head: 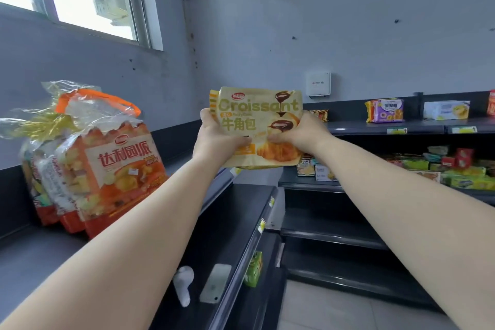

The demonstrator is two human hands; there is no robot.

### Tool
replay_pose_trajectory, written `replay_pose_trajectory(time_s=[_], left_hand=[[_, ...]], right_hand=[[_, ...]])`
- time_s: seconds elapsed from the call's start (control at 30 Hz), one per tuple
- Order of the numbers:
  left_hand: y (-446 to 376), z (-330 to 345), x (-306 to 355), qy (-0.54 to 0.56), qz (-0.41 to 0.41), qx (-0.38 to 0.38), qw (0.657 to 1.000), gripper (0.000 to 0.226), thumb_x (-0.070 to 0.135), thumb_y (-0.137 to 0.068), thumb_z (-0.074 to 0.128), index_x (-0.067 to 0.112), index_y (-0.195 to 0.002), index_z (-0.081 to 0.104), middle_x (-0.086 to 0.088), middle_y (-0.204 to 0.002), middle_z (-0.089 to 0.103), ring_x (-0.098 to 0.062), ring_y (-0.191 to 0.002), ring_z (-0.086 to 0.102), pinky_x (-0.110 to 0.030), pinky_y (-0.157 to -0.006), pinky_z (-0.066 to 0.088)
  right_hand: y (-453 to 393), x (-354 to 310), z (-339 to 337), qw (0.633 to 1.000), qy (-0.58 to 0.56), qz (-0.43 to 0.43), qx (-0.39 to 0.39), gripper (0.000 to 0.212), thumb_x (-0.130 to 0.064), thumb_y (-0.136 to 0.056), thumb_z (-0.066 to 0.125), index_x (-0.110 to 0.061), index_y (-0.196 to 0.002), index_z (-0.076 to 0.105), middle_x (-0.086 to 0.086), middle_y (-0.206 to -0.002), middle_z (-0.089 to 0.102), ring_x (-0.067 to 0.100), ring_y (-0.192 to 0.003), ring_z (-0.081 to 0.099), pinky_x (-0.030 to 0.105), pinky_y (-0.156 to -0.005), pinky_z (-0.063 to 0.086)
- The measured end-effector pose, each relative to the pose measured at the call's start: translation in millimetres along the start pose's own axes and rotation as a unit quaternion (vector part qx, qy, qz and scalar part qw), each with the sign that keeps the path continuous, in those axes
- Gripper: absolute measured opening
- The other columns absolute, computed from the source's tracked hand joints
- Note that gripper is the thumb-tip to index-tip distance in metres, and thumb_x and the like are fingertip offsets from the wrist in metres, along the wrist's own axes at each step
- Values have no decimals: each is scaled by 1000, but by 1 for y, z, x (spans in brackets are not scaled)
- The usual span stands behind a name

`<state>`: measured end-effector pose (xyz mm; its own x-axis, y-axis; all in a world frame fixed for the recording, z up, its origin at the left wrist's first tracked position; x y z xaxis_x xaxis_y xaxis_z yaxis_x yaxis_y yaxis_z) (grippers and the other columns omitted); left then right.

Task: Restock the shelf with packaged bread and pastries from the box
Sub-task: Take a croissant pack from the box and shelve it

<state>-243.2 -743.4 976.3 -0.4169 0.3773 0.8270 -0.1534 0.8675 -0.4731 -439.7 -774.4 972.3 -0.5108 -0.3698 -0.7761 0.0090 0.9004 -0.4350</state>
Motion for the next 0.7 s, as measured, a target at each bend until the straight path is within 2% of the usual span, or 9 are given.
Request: replay_pose_trajectory(time_s=[0.13, 0.27, 0.43, 0.53, 0.7], left_hand=[[-37, 29, -13, -15, -14, 21, 1000, 65, 19, -68, 83, 22, -109, 33, 7, -102, 57, -12, -86, 59, -31, -72, 49], [-75, 47, -35, -26, -31, 40, 998, 64, 18, -68, 82, 21, -108, 32, 5, -105, 57, -12, -84, 58, -31, -72, 49], [-123, 54, -71, -44, -66, 64, 995, 64, 19, -67, 83, 20, -110, 34, 3, -109, 54, -12, -87, 55, -30, -72, 46], [-159, 49, -90, -59, -74, 85, 992, 64, 20, -67, 83, 21, -109, 34, 4, -105, 55, -14, -88, 55, -32, -74, 48], [-218, 30, -131, -97, -99, 124, 983, 64, 20, -67, 83, 20, -110, 36, 4, -100, 56, -20, -94, 59, -43, -86, 53]], right_hand=[[-57, 33, 2, 1000, -6, 2, -12, 73, -39, -58, 87, -13, -120, 59, 2, -117, 65, 21, -108, 61, 34, -92, 51], [-107, 62, 23, 999, -19, -6, -33, 75, -41, -55, 88, -15, -119, 60, 0, -115, 66, 19, -106, 62, 31, -87, 51], [-167, 86, 64, 997, -50, 0, -65, 87, -47, -44, 89, -15, -118, 59, 0, -115, 66, 21, -108, 62, 42, -95, 51], [-206, 89, 92, 995, -58, -13, -86, 79, -42, -51, 89, -14, -119, 59, 3, -117, 66, 24, -109, 61, 43, -96, 51], [-270, 93, 152, 988, -92, -23, -126, 68, -31, -59, 89, -13, -117, 60, 3, -116, 66, 24, -108, 62, 42, -96, 50]])
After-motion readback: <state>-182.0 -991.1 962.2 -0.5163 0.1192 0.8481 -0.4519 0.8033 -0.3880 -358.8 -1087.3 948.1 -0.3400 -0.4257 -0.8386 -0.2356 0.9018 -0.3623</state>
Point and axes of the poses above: each hand's wrist, its own y-axis away from the middle knuckle, its own z-axis out of the palm, x = y × z, the point moved 7 cm from there along -y, towards the middle knuckle
